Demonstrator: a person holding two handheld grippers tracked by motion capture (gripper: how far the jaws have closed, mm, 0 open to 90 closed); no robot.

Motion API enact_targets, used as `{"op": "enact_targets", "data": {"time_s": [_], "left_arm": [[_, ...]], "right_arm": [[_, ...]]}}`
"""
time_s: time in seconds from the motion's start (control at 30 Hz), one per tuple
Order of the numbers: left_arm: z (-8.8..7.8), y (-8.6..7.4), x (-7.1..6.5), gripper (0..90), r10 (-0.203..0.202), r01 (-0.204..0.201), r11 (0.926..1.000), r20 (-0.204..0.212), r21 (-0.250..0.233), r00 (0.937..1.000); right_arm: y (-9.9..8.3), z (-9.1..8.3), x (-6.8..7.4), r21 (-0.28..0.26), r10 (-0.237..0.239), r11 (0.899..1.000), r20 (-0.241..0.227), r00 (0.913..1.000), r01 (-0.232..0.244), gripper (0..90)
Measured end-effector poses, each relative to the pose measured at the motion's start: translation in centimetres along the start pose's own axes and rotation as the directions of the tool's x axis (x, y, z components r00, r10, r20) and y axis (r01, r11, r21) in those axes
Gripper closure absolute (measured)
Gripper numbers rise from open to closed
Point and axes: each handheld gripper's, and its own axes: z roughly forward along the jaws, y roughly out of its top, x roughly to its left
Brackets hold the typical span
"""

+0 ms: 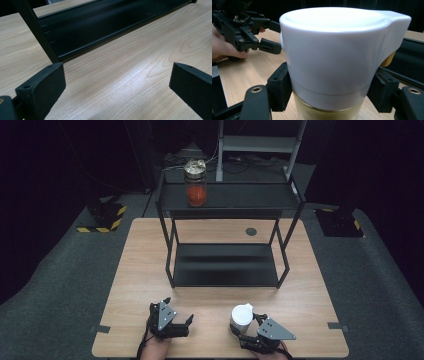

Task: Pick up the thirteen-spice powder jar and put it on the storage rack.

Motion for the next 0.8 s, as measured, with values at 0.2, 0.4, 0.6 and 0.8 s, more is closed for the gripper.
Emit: {"op": "enact_targets", "data": {"time_s": [0.2,0.4,0.6,0.8], "left_arm": [[0.0,-0.1,0.1,0.8,-0.007,0.007,1.0,0.004,-0.004,1.0],[0.0,-0.1,0.2,0.8,-0.013,0.013,0.9999,0.005,-0.003,0.9999],[0.0,0.0,0.1,0.8,-0.007,0.007,1.0,0.005,0.0,1.0],[0.0,0.0,0.1,0.8,-0.007,0.007,1.0,0.005,-0.001,1.0]], "right_arm": [[0.0,-0.6,0.0,-0.028,0.004,1.0,0.028,0.9996,-0.004,29.3],[-0.1,-1.1,-0.3,-0.037,0.018,0.999,0.058,0.9981,-0.016,29.3],[-0.3,-1.6,-0.8,-0.046,0.024,0.999,0.088,0.9958,-0.02,29.3],[-0.3,-2.2,-1.3,-0.056,0.025,0.998,0.117,0.9928,-0.019,29.3]]}}
